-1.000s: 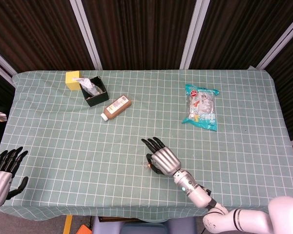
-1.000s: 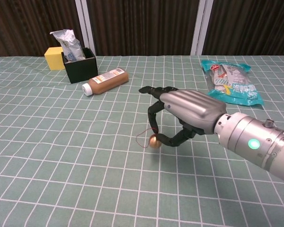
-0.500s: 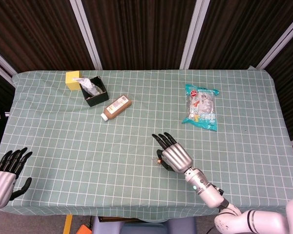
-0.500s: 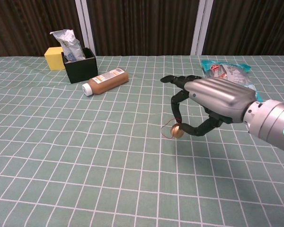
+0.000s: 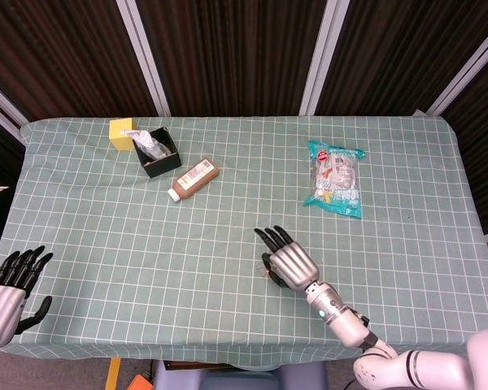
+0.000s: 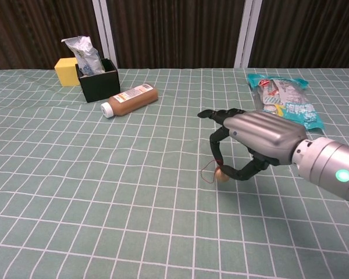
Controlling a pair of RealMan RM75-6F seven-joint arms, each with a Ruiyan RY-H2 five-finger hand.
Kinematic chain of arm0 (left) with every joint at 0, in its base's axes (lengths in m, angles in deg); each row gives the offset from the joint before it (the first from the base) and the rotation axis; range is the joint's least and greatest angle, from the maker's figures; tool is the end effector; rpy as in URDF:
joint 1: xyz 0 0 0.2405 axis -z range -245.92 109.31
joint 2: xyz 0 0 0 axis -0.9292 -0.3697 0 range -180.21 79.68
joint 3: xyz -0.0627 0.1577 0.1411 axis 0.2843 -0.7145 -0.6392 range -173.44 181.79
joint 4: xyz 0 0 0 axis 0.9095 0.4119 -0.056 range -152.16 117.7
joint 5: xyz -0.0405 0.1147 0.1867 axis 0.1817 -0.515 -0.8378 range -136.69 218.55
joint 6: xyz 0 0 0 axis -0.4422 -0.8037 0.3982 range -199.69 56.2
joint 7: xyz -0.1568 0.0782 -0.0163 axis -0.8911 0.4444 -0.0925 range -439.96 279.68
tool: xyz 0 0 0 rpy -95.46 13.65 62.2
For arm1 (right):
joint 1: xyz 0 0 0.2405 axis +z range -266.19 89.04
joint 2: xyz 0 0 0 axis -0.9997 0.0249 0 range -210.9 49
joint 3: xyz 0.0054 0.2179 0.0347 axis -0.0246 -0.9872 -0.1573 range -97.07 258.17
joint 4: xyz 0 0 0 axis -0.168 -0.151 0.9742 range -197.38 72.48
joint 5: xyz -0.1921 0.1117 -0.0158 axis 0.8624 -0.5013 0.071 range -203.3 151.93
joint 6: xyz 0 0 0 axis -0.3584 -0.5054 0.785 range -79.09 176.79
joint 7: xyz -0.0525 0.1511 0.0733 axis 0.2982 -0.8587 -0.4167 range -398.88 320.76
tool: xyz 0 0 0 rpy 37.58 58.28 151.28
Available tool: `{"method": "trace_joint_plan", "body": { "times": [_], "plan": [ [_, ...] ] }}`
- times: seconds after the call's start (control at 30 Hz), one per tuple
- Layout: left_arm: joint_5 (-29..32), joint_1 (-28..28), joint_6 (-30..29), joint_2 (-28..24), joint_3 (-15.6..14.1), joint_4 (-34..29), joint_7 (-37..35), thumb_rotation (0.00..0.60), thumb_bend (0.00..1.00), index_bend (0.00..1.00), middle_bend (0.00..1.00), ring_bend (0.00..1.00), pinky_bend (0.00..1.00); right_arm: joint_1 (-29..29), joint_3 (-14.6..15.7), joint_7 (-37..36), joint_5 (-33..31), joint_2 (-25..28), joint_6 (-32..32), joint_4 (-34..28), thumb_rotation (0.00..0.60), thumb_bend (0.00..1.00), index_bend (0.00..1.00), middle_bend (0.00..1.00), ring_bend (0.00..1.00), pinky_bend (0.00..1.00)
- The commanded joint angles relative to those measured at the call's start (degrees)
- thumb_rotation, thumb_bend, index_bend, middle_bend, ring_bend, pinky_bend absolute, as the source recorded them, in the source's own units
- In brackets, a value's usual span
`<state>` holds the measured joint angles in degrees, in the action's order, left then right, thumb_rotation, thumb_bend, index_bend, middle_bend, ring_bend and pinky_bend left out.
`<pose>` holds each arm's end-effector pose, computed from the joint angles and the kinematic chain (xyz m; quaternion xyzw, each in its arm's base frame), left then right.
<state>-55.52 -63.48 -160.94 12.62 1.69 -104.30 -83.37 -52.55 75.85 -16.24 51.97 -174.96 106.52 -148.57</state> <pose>-0.2806 0.1891 0.1296 -0.6610 -0.3412 -0.3947 0.5393 -0.1036 -0.2861 -0.0789 0.7925 -0.3239 0.3732 0.3574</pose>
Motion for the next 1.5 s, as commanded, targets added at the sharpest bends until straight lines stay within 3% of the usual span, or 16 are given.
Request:
{"method": "trace_joint_plan", "body": {
  "times": [0.03, 0.57, 0.67, 0.73, 0.87, 1.07, 1.2, 1.27, 1.4, 1.43, 1.5],
  "plan": [
    [0.2, 0.1, 0.2, 0.0, 0.0, 0.0, -0.1, 0.600, 0.43, 0.00, 0.00, 0.00, 0.02, 0.4, 0.2, 0.1, -0.2, -1.4, -0.6, 1.6, 0.600, 0.55, 0.75, 0.08, 0.00, 0.00],
    [0.1, 0.1, 0.6, -0.1, -0.3, -0.2, 0.1, 0.600, 0.43, 0.00, 0.00, 0.00, 0.02, 0.2, 1.8, 0.8, -0.7, -2.5, -1.6, 4.8, 0.600, 0.55, 0.71, 0.08, 0.00, 0.00],
    [0.0, 0.1, 0.6, -0.1, -0.3, -0.2, 0.3, 0.600, 0.43, 0.00, 0.00, 0.00, 0.02, 0.2, 1.9, 1.0, -1.2, -1.9, -2.2, 4.1, 0.600, 0.55, 0.58, 0.08, 0.00, 0.00],
    [0.1, 0.1, 0.6, -0.1, -0.2, -0.2, 0.3, 0.600, 0.43, 0.00, 0.00, 0.00, 0.02, 0.0, 2.1, 0.7, -1.1, -1.1, -2.1, 3.0, 0.600, 0.55, 0.41, 0.06, 0.00, 0.00],
    [0.1, 0.0, 0.4, -0.1, -0.2, -0.1, 0.1, 0.600, 0.43, 0.00, 0.00, 0.00, 0.02, -1.0, 2.3, 0.6, -0.1, 1.3, 0.0, -0.3, 0.600, 0.55, 0.18, 0.01, 0.00, 0.00],
    [0.1, -0.3, -0.4, -0.2, 0.0, 0.0, -0.3, 0.600, 0.43, 0.00, 0.00, 0.00, 0.02, -6.7, 5.1, 0.8, 4.1, 11.1, 9.4, -11.1, 0.600, 0.55, 0.05, 0.00, 0.00, 0.00],
    [-0.5, -0.5, -2.1, 0.6, 0.5, 1.0, -0.1, 0.600, 0.43, 0.00, 0.00, 0.00, 0.02, -16.3, 11.2, 2.6, 8.3, 21.6, 22.4, -17.6, 0.600, 0.53, 0.00, 0.00, 0.00, 0.00],
    [-0.8, -0.5, -2.1, 1.1, 0.4, 1.5, 0.3, 0.600, 0.43, 0.00, 0.00, 0.00, 0.01, -20.3, 13.1, 1.5, 10.2, 23.2, 27.7, -16.6, 0.600, 0.52, 0.00, 0.00, 0.00, 0.00],
    [-1.1, -0.5, -2.1, 1.5, 0.4, 1.8, 0.8, 0.600, 0.43, 0.00, 0.00, 0.00, 0.01, -23.9, 14.1, -1.1, 11.8, 23.4, 32.7, -13.5, 0.600, 0.50, 0.00, 0.00, 0.00, 0.00],
    [-1.2, -0.5, -2.1, 1.9, 0.3, 1.9, 1.5, 0.600, 0.43, 0.00, 0.00, 0.00, 0.00, -26.8, 14.4, -4.3, 12.0, 23.0, 36.5, -10.4, 0.600, 0.50, 0.00, 0.00, 0.00, 0.00],
    [-1.1, -0.5, -1.7, 2.4, 0.3, 1.8, 3.1, 0.600, 0.43, 0.00, 0.00, 0.00, 0.01, -28.2, 13.1, -9.6, 10.8, 24.7, 38.2, -8.5, 0.600, 0.49, 0.00, 0.00, 0.00, 0.00]
  ]
}}
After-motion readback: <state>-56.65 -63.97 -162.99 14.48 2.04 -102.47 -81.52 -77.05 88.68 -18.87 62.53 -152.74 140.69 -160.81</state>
